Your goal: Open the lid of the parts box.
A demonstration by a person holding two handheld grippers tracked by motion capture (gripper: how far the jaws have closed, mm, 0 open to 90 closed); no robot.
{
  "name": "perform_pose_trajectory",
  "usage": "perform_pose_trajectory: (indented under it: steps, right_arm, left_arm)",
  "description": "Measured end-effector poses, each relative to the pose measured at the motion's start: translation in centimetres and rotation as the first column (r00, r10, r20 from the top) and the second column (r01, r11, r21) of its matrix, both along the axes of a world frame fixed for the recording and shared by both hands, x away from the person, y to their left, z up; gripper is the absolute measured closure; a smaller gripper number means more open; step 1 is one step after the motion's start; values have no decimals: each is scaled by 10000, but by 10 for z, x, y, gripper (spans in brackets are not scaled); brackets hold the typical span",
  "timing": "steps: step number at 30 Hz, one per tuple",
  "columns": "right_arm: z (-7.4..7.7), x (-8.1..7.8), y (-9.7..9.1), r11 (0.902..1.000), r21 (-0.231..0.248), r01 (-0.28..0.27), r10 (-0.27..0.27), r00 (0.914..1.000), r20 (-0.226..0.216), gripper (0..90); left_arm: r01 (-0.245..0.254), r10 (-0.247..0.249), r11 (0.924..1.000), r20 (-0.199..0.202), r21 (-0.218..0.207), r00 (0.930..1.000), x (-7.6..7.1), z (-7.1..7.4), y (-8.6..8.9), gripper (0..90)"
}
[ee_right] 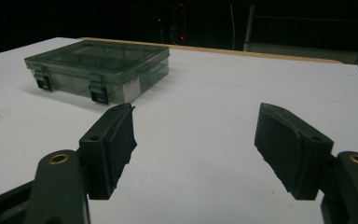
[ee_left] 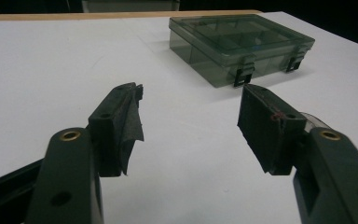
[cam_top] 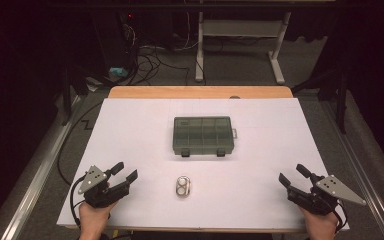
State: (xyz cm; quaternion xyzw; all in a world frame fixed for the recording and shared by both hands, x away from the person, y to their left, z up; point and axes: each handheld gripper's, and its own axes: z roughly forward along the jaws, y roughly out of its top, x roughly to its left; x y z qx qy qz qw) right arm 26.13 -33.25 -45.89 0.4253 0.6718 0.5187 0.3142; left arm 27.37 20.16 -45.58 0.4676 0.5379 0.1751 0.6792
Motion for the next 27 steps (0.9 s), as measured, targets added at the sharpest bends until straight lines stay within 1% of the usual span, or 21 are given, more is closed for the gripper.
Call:
perform_pose_trajectory:
  steps: [3,8,13,22,27]
  right_arm:
    - [0,3,1,10000,55,64,-64,9999,-129,283]
    - [1,5,4,10000,-9,13,-13,10000,31,286]
    - [1,8,4,9999,145,19,-19,10000,-15,290]
    - [2,12,5,9995,316,-12,14,10000,-69,302]
    - [2,15,5,9991,427,20,-15,9999,-139,304]
  left_arm:
    - [22,-22,10000,-16,-61,10000,4,0,-3,392]
    - [137,-137,9999,-57,-21,9999,9,-1,-7,396]
    - [199,-199,9998,-31,10,9998,13,-1,-10,399]
    - [134,-134,9998,11,-167,9999,20,-1,-14,405]
    - [98,-100,9996,-53,-259,9999,26,-1,-16,406]
